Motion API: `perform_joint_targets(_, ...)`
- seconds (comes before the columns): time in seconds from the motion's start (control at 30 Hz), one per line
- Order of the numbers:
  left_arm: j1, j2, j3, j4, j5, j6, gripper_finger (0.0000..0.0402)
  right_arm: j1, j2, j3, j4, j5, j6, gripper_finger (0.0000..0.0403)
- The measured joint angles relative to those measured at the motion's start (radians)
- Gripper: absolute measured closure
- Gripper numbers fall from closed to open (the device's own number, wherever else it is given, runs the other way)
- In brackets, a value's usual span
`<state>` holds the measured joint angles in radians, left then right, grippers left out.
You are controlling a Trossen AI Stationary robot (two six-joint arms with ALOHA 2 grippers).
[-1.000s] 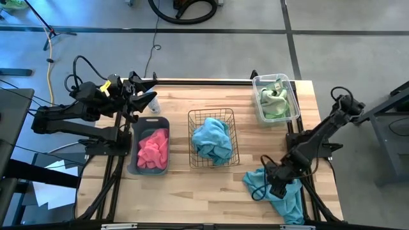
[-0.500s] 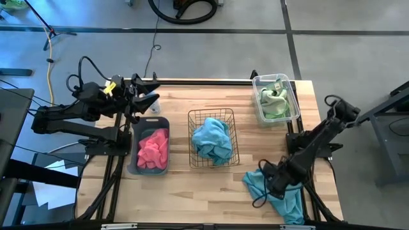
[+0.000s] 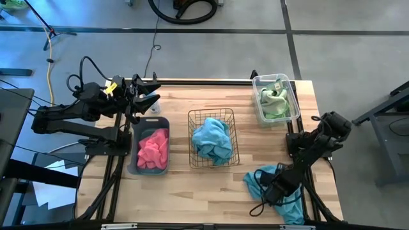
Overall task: Sort microfiber towel by color & place in baskets
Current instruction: Put the blue towel into the wire basket
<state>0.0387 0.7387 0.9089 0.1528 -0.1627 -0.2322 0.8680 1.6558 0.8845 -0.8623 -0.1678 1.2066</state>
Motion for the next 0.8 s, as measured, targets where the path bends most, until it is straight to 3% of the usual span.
perform_joint_targets(0.1, 0.000, 0.000, 0.000, 0.000, 0.000, 0.007, 0.0177, -0.005, -0.007, 0.006, -0.014, -0.013, 0.005, 0.0209)
perform_joint_targets(0.2, 0.000, -0.003, 0.000, 0.000, 0.000, 0.007, 0.0177, -0.006, -0.038, 0.040, -0.072, -0.034, -0.033, 0.0342)
perform_joint_targets(0.23, 0.000, -0.005, 0.000, -0.001, 0.000, 0.007, 0.0177, -0.006, -0.055, 0.057, -0.090, -0.052, -0.053, 0.0371)
perform_joint_targets(0.47, 0.000, -0.022, 0.000, -0.023, 0.000, 0.033, 0.0177, -0.006, -0.234, 0.230, -0.370, -0.038, -0.120, 0.0384)
perform_joint_targets(0.57, 0.000, -0.025, 0.000, -0.026, 0.000, 0.055, 0.0177, -0.006, -0.323, 0.288, -0.447, 0.027, -0.133, 0.0396)
perform_joint_targets(0.8, 0.000, -0.025, 0.000, -0.031, 0.000, 0.078, 0.0177, -0.045, -0.468, 0.310, -0.515, 0.228, 0.062, 0.0398)
